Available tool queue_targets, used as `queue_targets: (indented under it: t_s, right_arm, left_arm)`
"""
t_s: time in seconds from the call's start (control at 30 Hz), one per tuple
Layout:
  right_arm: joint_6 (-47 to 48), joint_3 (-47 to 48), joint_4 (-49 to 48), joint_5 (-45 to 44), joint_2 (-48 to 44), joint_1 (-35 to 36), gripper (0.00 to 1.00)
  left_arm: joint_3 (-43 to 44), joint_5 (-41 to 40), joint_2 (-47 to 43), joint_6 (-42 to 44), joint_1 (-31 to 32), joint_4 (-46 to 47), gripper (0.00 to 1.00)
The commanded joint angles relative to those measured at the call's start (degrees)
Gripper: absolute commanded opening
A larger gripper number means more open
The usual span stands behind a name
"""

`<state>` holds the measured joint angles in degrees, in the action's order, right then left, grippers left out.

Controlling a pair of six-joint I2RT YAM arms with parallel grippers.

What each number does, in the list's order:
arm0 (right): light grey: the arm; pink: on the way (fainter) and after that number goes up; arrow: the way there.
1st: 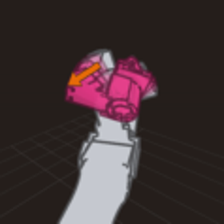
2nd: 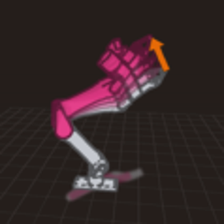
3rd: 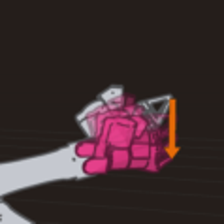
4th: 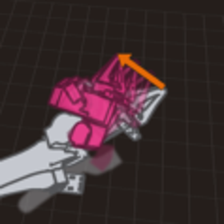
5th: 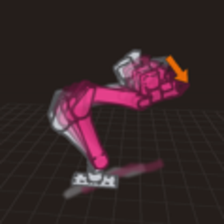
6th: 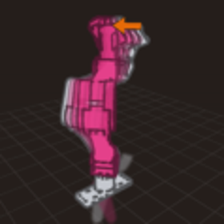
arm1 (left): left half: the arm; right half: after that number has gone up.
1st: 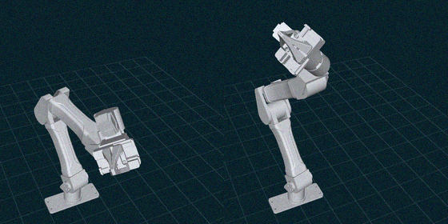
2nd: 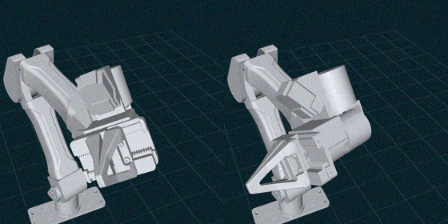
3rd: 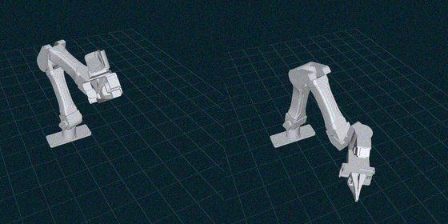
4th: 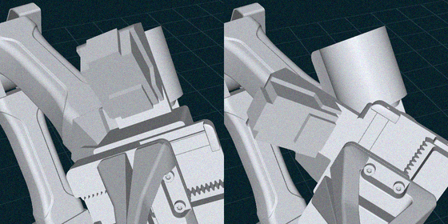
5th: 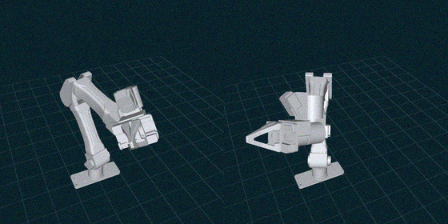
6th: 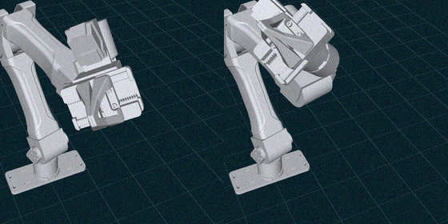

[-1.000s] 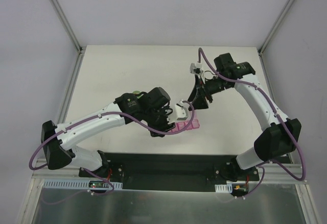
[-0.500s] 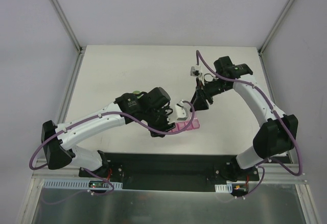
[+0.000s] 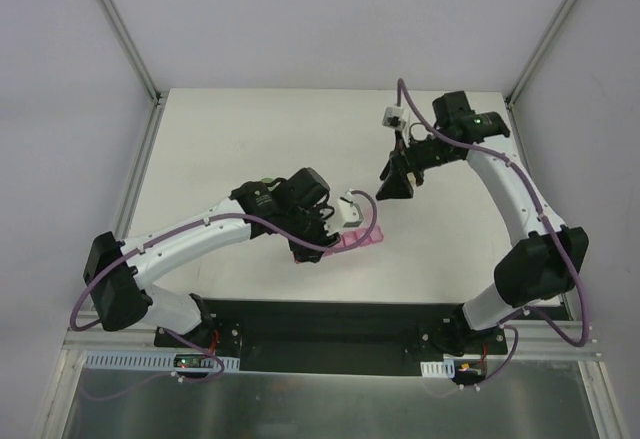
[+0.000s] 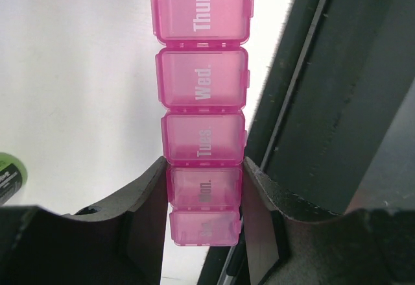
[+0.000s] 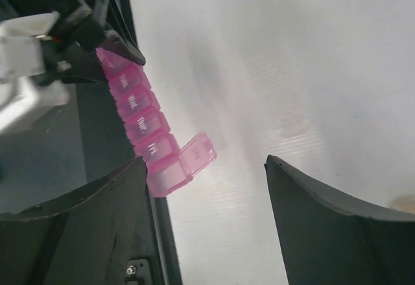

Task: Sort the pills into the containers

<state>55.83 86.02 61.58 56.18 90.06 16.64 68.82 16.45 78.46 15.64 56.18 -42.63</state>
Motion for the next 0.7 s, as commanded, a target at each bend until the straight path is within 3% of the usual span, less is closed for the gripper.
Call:
queue_targets:
  t_s: [0.0, 0.17, 0.37, 0.47, 0.67]
  right_arm:
    - [-2.4, 6.8, 0.1, 1.1, -6.4, -5.0, 0.78]
    - [-5.7, -3.6, -8.2, -0.1, -16.0, -12.1, 0.79]
    - [-7.6, -17.1, -15.1, -2.8, -26.3, -15.3, 0.83]
    - [-8.0, -20.6, -16.8, -2.7, -29.1, -16.2, 0.84]
    - [-7.9, -23.3, -18.3, -0.5, -29.4, -17.9, 0.84]
  left_arm:
    - [-0.5, -0.9, 2.6, 0.4, -6.0, 9.3, 0.00]
    - [3.0, -3.5, 13.4, 1.9, -13.0, 15.3, 0.00]
    - [14.0, -8.9, 30.3, 3.3, -16.2, 16.7, 0.00]
    - [18.8, -11.0, 35.5, 3.3, -17.2, 16.9, 0.00]
    - [19.4, -13.0, 39.1, 3.1, -17.8, 17.0, 0.05]
